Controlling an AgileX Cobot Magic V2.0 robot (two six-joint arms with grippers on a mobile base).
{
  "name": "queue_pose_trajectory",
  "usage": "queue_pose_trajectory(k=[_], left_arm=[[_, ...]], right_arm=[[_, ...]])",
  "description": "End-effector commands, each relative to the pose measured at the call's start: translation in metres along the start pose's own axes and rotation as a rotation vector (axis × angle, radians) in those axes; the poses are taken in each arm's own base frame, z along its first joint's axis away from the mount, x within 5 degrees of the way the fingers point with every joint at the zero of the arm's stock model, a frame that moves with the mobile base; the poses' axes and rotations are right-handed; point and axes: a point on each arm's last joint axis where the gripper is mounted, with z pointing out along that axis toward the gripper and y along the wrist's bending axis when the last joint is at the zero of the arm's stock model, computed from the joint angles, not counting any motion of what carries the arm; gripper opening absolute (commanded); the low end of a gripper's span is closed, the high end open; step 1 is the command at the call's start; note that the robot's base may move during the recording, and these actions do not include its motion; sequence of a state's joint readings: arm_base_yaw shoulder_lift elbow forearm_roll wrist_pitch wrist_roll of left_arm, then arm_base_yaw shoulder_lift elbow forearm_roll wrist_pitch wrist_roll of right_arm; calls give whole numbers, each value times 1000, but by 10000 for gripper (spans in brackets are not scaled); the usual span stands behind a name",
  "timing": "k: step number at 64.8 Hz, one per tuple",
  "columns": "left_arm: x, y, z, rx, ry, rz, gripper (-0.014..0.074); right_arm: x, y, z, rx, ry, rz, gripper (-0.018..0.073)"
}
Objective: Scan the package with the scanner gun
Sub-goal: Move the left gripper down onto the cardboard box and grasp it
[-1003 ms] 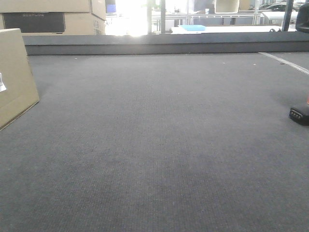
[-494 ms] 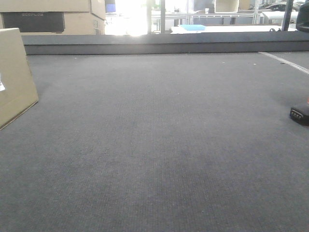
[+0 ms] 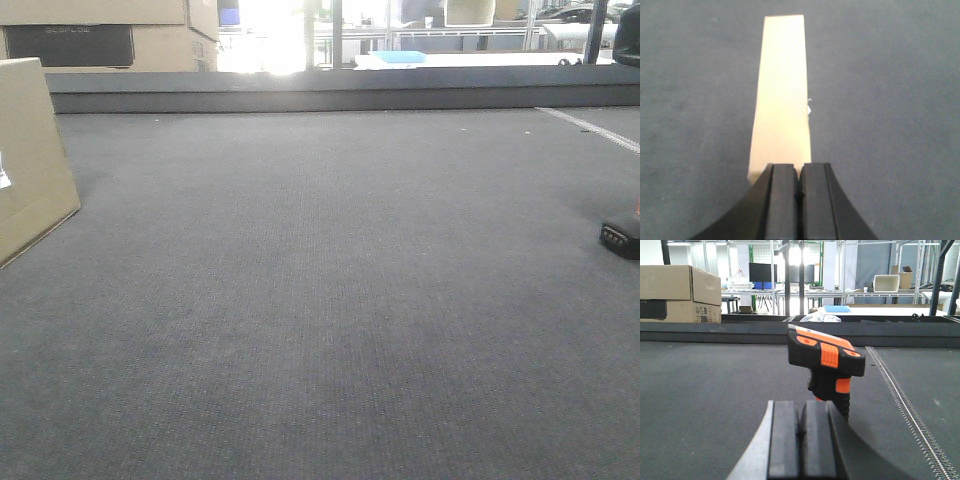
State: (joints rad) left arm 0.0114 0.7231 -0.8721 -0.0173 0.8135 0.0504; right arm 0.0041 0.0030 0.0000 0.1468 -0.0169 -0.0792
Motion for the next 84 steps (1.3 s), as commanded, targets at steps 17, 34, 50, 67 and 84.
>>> queue_pose_trajectory(k=[17, 34, 50, 67, 84], left_arm=[[-37, -2, 47, 33, -33, -54, -111], [-77, -1, 85, 49, 214, -63, -111], [-90, -3, 116, 71, 304, -87, -104], [-88, 1, 120, 33, 319, -51, 344], [-84, 3, 127, 12, 362, -30, 597]], right_arm=[[-1, 0, 0, 3, -17, -1, -162], [-1, 0, 0, 3, -17, -1, -162], [-1, 0, 0, 3, -17, -1, -162], [-1, 0, 0, 3, -17, -1, -162], [-1, 0, 0, 3, -17, -1, -162]])
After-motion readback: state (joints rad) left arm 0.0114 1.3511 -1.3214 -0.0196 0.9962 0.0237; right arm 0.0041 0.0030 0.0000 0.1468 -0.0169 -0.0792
